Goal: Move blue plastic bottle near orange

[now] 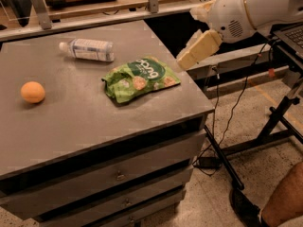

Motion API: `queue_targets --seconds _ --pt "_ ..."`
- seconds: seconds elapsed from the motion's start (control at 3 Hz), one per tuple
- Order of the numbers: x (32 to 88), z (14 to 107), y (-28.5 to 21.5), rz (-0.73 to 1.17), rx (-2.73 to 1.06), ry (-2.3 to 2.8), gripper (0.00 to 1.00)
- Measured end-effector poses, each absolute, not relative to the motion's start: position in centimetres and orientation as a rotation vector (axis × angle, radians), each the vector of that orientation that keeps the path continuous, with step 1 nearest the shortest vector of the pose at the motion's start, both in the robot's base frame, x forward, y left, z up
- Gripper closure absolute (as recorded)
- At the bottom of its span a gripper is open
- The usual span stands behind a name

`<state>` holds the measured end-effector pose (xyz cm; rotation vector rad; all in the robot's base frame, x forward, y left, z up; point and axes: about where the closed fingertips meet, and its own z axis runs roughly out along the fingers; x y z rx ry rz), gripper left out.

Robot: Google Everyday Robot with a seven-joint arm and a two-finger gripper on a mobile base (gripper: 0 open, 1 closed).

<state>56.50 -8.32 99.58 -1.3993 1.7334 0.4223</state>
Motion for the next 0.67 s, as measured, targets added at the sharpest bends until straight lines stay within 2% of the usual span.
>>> queue_targets --seconds 0.67 --pt "58.9 97.4 -7.5 0.368 -1.282 1.759 0.0"
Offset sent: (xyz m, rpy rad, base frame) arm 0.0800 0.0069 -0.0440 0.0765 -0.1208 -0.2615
